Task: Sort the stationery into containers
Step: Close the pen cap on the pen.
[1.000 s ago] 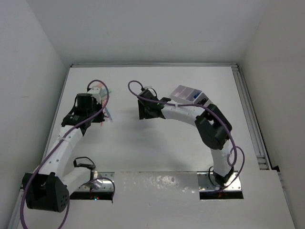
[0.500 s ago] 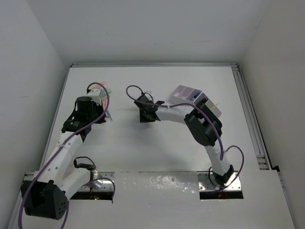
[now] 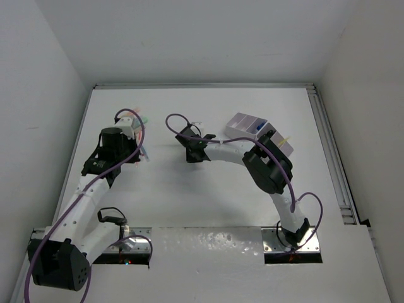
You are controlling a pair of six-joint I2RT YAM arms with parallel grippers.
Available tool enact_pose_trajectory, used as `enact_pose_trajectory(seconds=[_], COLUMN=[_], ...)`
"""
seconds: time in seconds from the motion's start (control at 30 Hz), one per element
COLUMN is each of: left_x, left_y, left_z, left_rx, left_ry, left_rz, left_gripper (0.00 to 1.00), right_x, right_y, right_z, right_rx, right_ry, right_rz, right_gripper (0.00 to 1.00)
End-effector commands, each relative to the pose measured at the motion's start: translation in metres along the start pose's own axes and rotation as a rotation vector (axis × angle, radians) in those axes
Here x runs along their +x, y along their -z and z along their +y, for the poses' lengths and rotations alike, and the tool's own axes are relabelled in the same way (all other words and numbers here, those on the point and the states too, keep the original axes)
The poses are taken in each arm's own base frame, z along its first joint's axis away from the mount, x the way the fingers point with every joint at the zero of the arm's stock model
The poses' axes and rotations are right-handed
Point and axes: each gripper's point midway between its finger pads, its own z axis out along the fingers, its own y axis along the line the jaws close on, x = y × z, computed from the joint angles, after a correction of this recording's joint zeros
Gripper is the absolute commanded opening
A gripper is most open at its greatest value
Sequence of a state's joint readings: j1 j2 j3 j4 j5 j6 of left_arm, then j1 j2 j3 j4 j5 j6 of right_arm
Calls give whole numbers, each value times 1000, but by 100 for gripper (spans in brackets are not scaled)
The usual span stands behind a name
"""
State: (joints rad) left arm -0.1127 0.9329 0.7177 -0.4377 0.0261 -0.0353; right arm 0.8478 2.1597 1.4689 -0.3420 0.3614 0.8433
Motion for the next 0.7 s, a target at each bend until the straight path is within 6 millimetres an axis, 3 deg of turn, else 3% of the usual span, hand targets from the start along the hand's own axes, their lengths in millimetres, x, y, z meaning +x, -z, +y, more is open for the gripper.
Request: enact_pose_trajectory(seconds=[0.0,0.23,0.37,0.43,0.5,0.57,0.63,0.67], left_x=[-13,-12,-12,-13,-13,-12,-12,-10], left_y=[1,1,1,1,1,1,0,2], left_z=[-6,-7,-8,-8,-10,-15,-24,-39], left_rx=[20,26,30,33,43,74,128,214], left_ry=[9,8,7,7,5,-6,-41,-48], left_rz=[-59,-58,-58,-59,-59,-57,-62,-56], left_gripper=[0,0,0,0,0,0,0,0], right_x=[0,3,6,6,6,1,-26,-27], right_y=[9,13,13,14,15,17,30,35], right_z=[-2,-4,-9,-8,-9,-8,-3,-2], right_rx=[18,17,26,24,18,-15,-85,-120], right_ry=[-4,-14,-18,-21,-26,-31,-51,-50], right_rz=[4,17,19,17,15,7,-61,-62], right_gripper=[16,19,11,0,0,0,0,0])
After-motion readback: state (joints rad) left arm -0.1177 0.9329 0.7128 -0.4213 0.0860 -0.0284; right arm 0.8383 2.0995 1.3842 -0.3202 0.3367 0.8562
